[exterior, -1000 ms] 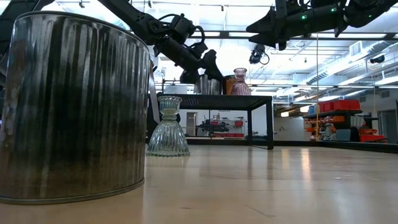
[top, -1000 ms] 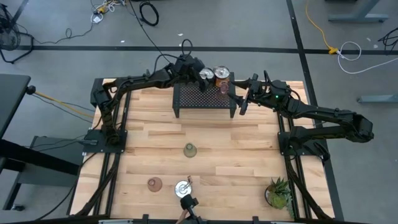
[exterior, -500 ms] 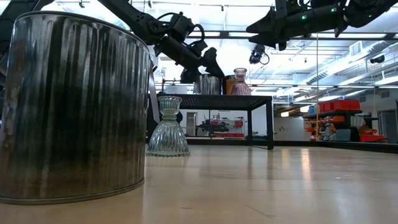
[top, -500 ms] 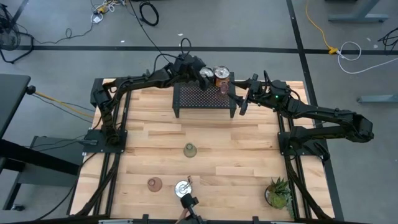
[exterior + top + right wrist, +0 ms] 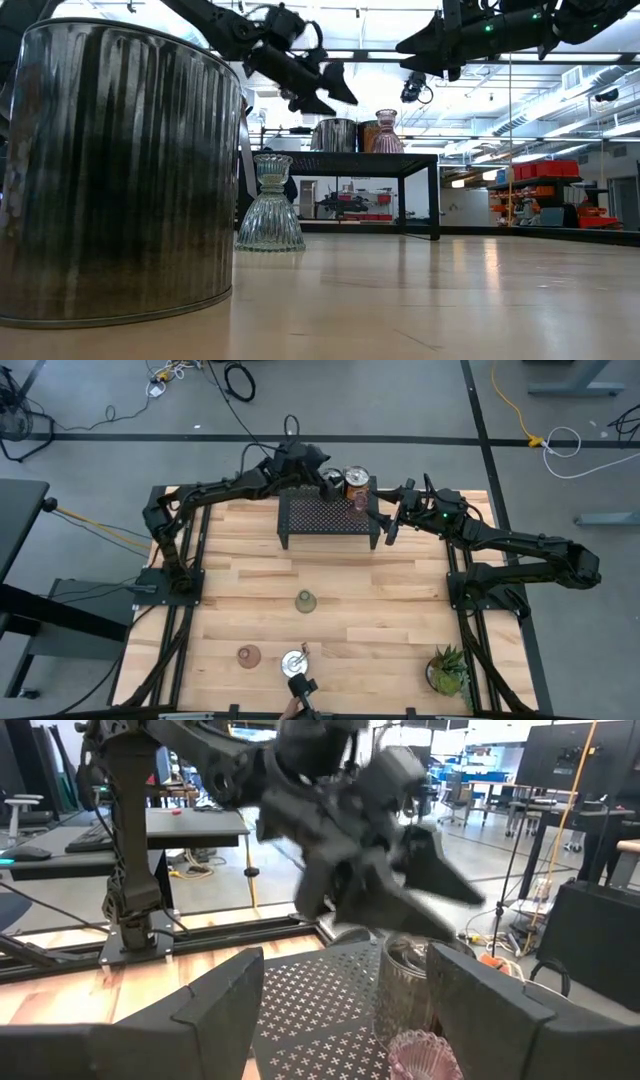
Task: Pick & Place candle stick holders
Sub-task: Put the green candle holder on the shelf aligned with the other candle holders
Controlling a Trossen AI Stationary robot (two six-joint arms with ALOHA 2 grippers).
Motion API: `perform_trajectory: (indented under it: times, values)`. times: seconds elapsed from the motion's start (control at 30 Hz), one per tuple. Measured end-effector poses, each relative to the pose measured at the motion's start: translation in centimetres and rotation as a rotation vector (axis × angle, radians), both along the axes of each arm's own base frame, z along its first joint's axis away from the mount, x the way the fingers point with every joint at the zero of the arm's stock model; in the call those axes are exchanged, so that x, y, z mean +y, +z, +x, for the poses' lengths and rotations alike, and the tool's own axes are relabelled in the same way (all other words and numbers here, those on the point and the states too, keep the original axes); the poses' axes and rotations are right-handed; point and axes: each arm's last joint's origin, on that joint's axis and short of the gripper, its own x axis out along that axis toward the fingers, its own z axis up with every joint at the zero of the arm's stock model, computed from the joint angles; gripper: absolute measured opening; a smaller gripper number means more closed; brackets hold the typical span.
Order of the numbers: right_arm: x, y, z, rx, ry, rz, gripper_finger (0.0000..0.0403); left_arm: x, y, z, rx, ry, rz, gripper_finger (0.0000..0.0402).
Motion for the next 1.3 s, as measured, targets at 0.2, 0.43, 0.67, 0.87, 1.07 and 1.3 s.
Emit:
perform_trajectory:
  times: [0.2, 0.43, 0.67, 0.87, 1.07, 1.3]
  values:
    - [0.0, -0.1, 0.0, 0.010, 0.000, -0.008, 0.0279, -2.5, 2.8, -1.3, 0.032, -0.103, 0.024, 0.0399]
    - [0.0, -0.3, 0.0, 0.031, 0.003, 0.002, 0.0279, -8.6, 4.5, -3.7, 0.257, -0.342, -0.062, 0.0399]
    - [0.4, -0.4, 0.1, 0.025, 0.122, 0.071, 0.0279, -14.2, 5.0, -4.2, 0.358, -0.461, -0.089, 0.0399]
    - [2.0, -0.5, 0.7, 0.031, 0.255, 0.106, 0.0279, -17.7, 4.9, -3.8, 0.408, -0.434, -0.075, 0.0399]
    - [4.4, -0.3, 1.4, 0.010, 0.362, 0.106, 0.0279, -21.8, 3.4, -4.0, 0.429, -0.480, -0.075, 0.0399]
    - [6.8, -0.2, 1.8, 0.005, 0.470, 0.133, 0.0279, -26.4, -1.3, -7.1, 0.350, -0.359, -0.041, 0.0399]
